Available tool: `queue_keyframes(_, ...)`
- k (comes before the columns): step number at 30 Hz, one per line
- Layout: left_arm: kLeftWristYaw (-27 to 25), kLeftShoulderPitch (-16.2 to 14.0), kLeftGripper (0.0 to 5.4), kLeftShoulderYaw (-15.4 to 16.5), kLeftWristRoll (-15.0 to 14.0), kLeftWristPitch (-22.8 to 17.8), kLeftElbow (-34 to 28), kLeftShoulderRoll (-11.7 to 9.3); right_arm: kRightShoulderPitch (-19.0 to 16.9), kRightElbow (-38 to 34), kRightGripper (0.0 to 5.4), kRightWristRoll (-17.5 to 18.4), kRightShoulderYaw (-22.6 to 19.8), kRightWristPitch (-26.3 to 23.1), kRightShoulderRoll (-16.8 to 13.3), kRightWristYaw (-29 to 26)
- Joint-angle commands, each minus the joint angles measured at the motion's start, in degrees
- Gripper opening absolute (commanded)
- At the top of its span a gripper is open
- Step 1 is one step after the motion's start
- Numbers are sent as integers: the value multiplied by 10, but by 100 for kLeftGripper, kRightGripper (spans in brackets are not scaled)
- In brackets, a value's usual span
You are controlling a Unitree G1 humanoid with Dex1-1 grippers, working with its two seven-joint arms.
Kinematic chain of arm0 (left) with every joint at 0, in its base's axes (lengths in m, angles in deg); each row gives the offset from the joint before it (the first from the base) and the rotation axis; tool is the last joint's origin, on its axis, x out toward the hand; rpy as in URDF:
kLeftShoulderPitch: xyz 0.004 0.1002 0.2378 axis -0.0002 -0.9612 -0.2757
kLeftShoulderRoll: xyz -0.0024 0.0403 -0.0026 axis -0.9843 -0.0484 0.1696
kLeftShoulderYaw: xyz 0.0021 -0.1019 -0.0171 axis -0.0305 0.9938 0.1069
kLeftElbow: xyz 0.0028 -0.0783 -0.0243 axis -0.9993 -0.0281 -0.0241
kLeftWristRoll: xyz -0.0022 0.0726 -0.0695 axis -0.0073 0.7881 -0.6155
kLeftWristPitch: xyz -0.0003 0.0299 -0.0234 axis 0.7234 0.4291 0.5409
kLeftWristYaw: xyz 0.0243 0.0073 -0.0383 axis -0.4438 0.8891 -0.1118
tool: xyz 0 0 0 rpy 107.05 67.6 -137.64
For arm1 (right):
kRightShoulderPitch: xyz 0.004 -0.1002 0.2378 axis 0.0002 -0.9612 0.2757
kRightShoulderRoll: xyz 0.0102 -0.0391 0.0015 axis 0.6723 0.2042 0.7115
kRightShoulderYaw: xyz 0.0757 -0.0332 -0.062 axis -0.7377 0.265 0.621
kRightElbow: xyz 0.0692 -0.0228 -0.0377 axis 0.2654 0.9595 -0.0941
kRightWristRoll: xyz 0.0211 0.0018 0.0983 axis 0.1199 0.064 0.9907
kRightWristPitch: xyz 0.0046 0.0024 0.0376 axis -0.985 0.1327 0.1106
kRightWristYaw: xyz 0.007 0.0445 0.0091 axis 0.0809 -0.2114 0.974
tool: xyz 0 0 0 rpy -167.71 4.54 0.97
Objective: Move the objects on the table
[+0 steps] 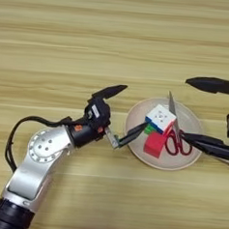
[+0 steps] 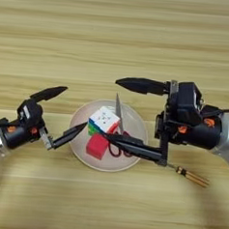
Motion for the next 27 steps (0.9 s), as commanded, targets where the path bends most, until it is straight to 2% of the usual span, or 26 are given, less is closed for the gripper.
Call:
queue_keyframes(1, 39, 9, 538, 31, -6, -10, -2, 14, -31, 8, 540, -22, -16, 20, 3, 8)
queue_keyframes(6, 91, 9, 538, 61, -1, -11, 5, 32, -80, 29, 540, -64, -21, 49, 0, 7)
queue_keyframes(10, 141, 16, 538, 79, 21, -1, 24, 47, -105, 58, 540, -94, -26, 70, -2, 7)
queue_keyframes(15, 212, 27, 538, 112, 37, 0, 56, 70, -128, 108, 540, -140, -33, 96, -7, 12)
queue_keyframes(18, 249, 33, 538, 122, 66, 12, 76, 76, -140, 131, 540, -174, -32, 110, -14, 14)
queue_keyframes(22, 295, 46, 538, 141, 77, 20, 104, 90, -151, 158, 540, -214, -28, 127, -25, 12)
queue_keyframes(27, 335, 61, 538, 157, 92, 35, 134, 99, -168, 198, 540, -241, -31, 152, -41, -9)
